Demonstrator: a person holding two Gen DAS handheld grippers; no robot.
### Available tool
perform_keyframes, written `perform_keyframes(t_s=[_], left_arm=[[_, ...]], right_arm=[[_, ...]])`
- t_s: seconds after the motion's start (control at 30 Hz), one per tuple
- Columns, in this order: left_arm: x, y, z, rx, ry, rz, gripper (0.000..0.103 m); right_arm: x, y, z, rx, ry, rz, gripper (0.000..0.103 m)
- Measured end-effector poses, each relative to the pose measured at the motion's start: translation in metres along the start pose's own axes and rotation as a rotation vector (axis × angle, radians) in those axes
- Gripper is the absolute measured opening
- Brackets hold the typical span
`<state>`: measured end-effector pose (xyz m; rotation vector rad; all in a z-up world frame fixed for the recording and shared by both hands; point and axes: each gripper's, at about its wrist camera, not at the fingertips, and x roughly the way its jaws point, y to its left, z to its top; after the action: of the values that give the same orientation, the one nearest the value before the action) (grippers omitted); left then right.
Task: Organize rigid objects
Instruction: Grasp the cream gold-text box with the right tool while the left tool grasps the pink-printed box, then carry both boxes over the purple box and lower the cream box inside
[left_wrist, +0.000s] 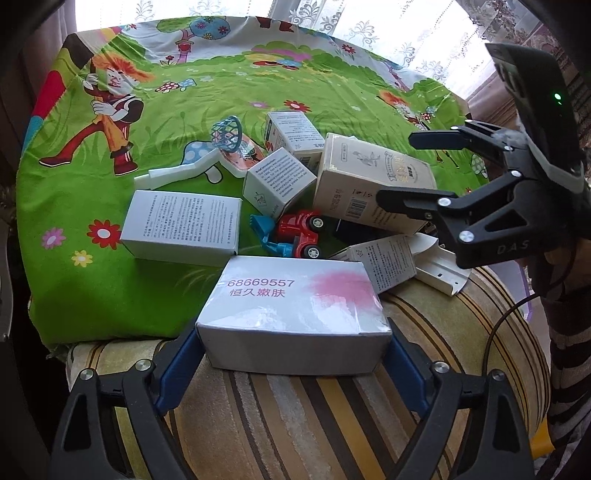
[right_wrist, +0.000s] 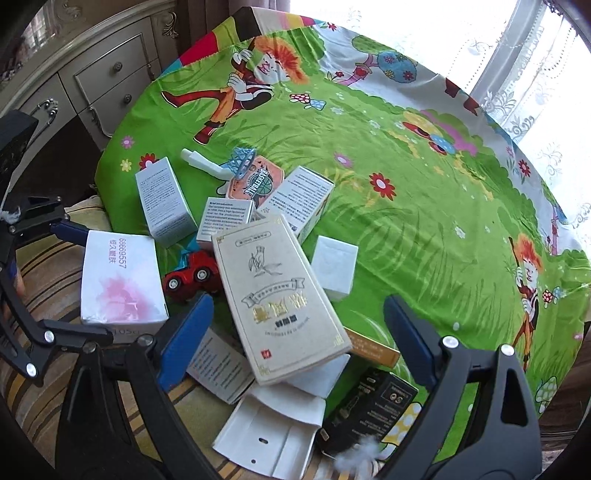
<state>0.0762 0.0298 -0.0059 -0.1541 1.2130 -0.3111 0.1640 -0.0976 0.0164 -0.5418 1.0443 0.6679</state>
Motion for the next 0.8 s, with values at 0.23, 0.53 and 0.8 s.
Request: perform_keyframes(t_s=[0.23,0.53,0.8], left_arm=[[-0.009,-0.004,-0.004,0.005,-0.028,0.015,0.091],[-0.021,-0.008,-0.010,-0.010,-0.072,0.034,0.091],[-0.037,-0.014,-0.011,-0.032,-0.127,0.039,0.091]], right_arm=[[0.006,0.006,-0.002,0.011,0.022,0.027,0.061],[-0.018,-0.009,-0.013,0.124,-0.053,0.043,0.056],[-0.054,-0.015,-0.033,0.212,-0.147,0.041,0.055]])
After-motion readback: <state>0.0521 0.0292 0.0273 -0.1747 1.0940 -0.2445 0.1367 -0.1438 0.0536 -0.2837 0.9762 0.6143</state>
